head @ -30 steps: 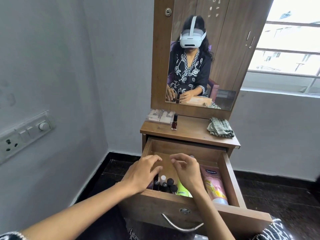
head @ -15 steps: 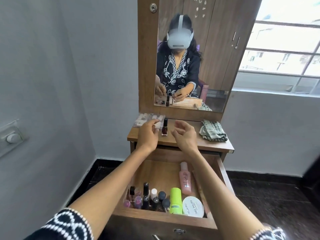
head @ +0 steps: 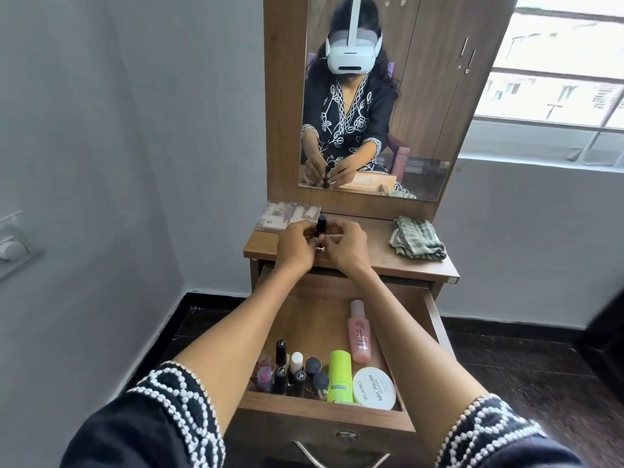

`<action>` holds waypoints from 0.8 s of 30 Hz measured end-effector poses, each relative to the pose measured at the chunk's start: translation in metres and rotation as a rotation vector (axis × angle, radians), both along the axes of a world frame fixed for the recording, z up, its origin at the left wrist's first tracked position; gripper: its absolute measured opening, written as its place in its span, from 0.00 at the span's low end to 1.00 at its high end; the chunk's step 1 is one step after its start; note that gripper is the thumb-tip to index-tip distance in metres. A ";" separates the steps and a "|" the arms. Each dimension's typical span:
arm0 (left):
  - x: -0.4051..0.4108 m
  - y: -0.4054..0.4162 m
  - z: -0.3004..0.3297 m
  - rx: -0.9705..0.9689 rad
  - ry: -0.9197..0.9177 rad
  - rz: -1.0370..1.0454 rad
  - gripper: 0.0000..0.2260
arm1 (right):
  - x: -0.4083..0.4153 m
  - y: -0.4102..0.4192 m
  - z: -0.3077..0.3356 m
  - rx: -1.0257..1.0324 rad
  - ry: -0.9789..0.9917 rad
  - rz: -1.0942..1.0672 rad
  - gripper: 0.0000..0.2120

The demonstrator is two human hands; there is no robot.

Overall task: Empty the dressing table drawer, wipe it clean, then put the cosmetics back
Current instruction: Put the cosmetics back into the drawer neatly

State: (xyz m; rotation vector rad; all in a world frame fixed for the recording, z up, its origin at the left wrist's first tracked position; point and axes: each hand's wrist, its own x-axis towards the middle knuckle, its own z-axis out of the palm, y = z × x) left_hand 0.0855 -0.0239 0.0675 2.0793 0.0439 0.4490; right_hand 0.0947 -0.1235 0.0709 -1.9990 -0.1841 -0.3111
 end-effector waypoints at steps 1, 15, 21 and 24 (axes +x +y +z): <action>-0.004 0.000 0.001 0.003 -0.012 -0.005 0.11 | -0.004 -0.001 0.000 0.003 -0.011 0.004 0.11; -0.105 -0.010 -0.015 -0.027 0.122 -0.135 0.11 | -0.098 -0.036 -0.033 0.106 0.183 0.131 0.12; -0.115 -0.003 -0.040 0.070 0.293 -0.228 0.08 | -0.110 -0.042 -0.051 -0.046 0.293 0.188 0.11; -0.118 -0.004 -0.046 0.125 0.282 -0.224 0.08 | -0.111 -0.040 -0.055 -0.053 0.312 0.196 0.12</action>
